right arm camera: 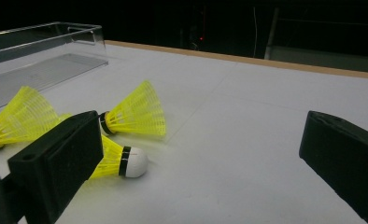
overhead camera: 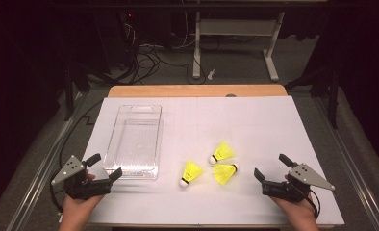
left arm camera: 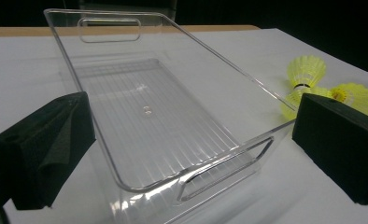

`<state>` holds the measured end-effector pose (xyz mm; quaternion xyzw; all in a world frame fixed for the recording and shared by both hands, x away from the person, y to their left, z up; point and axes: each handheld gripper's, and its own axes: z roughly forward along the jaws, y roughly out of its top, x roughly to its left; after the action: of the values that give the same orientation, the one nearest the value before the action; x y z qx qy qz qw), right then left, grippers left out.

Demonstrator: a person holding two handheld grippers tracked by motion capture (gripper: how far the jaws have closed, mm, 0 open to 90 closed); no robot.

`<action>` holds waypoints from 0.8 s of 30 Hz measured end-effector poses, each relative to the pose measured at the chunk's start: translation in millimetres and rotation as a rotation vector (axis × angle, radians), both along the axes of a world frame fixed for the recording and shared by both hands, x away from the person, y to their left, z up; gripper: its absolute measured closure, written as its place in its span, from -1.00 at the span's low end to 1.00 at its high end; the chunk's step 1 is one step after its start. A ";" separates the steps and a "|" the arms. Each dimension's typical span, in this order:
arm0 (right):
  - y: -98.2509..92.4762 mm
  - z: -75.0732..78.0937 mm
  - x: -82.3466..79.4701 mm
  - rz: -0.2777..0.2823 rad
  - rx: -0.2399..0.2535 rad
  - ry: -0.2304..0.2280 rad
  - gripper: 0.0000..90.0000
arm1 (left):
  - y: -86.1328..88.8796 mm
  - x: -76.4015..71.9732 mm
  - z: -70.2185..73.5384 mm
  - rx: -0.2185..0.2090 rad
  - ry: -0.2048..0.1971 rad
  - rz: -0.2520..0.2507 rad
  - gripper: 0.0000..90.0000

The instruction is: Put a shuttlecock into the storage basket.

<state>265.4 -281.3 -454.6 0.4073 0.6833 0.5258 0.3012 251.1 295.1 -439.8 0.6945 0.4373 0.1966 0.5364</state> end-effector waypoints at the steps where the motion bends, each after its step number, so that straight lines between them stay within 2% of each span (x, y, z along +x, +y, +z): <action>1: 0.0 0.0 0.0 -0.001 0.000 0.000 -0.99 | 1.8 -0.1 -0.2 -0.003 0.001 0.004 -0.99; 10: -0.4 0.1 0.1 -0.001 0.000 -0.001 -0.99 | 16.7 -2.0 -0.7 0.004 0.002 0.042 -0.99; 11: -0.5 0.1 0.1 -0.001 -0.001 -0.002 -0.99 | 19.0 -3.4 -0.4 0.009 -0.008 0.053 -0.99; 18: -1.1 -0.1 0.2 -0.002 0.001 0.000 -0.99 | 28.2 -8.5 -0.2 -0.032 -0.036 0.074 -0.98; 21: -0.1 -0.7 0.7 -0.001 -0.001 0.002 -0.99 | 27.9 -8.7 0.0 -0.044 -0.044 0.065 -0.98; 24: 0.3 -1.0 0.8 -0.001 -0.002 0.003 -0.99 | 26.7 -8.1 -0.5 -0.031 -0.034 0.057 -0.99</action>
<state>266.2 -281.1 -455.5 0.4082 0.6842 0.5242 0.3009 243.0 321.8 -440.4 0.6700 0.4507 0.2170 0.5485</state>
